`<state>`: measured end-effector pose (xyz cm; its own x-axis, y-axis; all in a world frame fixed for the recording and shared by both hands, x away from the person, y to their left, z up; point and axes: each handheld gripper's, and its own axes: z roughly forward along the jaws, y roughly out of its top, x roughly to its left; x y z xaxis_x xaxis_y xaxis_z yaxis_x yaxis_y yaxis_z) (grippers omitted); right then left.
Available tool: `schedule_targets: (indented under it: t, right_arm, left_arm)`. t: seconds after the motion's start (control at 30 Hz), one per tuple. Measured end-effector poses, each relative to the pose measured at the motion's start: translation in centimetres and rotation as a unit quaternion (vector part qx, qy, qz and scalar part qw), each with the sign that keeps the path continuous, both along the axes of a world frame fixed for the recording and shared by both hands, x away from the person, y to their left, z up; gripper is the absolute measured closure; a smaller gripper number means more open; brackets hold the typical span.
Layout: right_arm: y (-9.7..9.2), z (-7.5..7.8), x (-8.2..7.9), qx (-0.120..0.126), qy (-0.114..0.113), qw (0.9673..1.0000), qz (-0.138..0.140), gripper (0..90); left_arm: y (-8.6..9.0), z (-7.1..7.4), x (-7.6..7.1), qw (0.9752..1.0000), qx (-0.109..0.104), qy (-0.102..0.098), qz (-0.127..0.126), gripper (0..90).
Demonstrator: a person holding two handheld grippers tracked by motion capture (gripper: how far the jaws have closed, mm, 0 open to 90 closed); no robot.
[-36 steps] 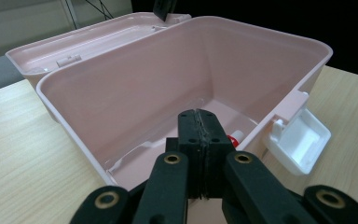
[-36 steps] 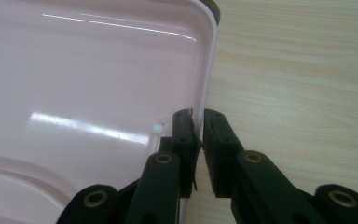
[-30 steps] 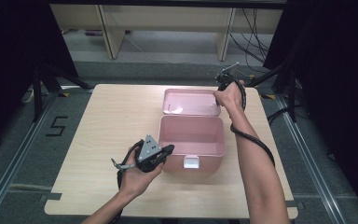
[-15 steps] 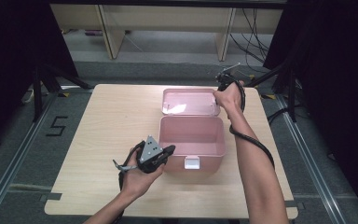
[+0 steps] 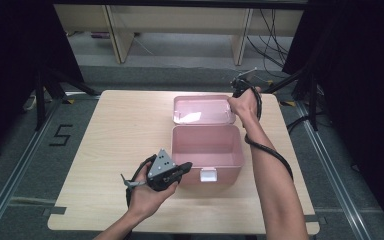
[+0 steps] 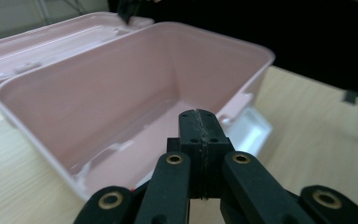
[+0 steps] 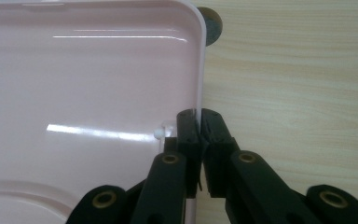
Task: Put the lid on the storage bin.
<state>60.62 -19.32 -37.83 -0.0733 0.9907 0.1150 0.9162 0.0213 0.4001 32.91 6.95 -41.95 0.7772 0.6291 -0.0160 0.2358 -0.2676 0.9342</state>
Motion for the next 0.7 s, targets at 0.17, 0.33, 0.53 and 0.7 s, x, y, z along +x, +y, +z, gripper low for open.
schedule_targets:
  t: [0.17, 0.33, 0.53, 0.7]
  right_arm:
    - [0.2, -0.1, 0.0, 0.002, -0.002, 1.0000, -0.007, 88.1]
    - [0.0, -0.1, -0.1, 0.008, -0.008, 0.9999, -0.007, 88.6]
    - [0.0, 0.4, -0.3, 0.010, -0.017, 0.9998, 0.000, 89.1]
    - [-0.1, 1.7, -0.8, 0.029, -0.019, 0.9992, 0.018, 89.6]
  left_arm:
    - [-0.2, -0.8, 0.5, 0.9999, 0.006, -0.003, 0.012, 89.9]
    - [-0.6, -1.4, 0.0, 0.9990, 0.008, -0.037, 0.022, 90.0]
    - [-0.8, -1.8, 0.2, 0.9976, 0.017, -0.059, 0.032, 90.0]
    - [-0.8, -3.1, 1.1, 0.9980, 0.021, -0.040, 0.043, 90.0]
